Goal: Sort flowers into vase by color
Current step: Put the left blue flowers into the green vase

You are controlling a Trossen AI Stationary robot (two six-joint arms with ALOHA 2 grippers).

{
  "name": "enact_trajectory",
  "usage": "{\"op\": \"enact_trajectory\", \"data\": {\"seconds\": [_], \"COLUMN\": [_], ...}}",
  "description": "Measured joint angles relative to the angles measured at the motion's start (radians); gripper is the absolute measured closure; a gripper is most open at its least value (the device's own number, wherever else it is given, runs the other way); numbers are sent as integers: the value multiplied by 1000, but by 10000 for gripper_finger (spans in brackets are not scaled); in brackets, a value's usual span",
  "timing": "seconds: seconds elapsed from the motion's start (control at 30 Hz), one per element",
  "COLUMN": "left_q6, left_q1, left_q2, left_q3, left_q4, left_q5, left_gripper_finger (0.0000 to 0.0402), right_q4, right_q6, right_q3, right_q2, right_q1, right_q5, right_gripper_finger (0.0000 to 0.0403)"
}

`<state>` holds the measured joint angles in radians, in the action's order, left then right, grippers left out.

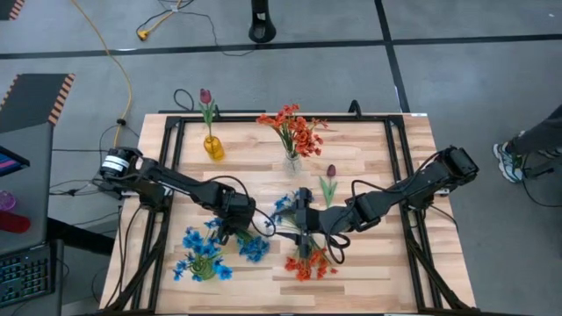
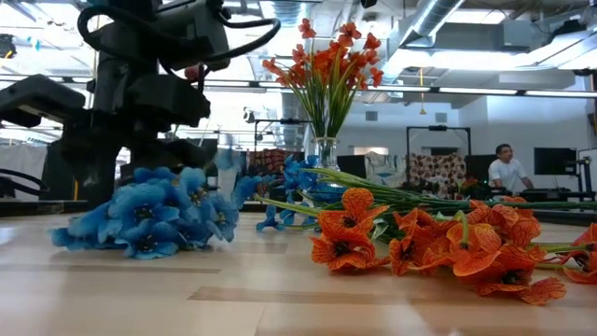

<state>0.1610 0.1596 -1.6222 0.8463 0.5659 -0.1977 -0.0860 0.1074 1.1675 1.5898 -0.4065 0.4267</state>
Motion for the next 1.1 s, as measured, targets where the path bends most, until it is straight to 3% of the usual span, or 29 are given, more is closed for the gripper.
{"op": "enact_trajectory", "data": {"seconds": [0.17,0.47,0.77,1.1], "left_q6": [-21,-34,-46,-53], "left_q1": [1,1,1,2], "left_q2": [0,5,6,40], "left_q3": [0,0,0,37], "left_q4": [-6,-1,0,24], "left_q5": [11,21,19,-60], "left_gripper_finger": [291,391,398,400], "right_q4": [1,0,0,0], "right_q6": [0,-1,-1,-1], "right_q3": [0,0,0,0], "right_q2": [0,0,0,0], "right_q1": [0,0,0,0], "right_q5": [0,0,0,0], "right_gripper_finger": [127,127,127,127]}}
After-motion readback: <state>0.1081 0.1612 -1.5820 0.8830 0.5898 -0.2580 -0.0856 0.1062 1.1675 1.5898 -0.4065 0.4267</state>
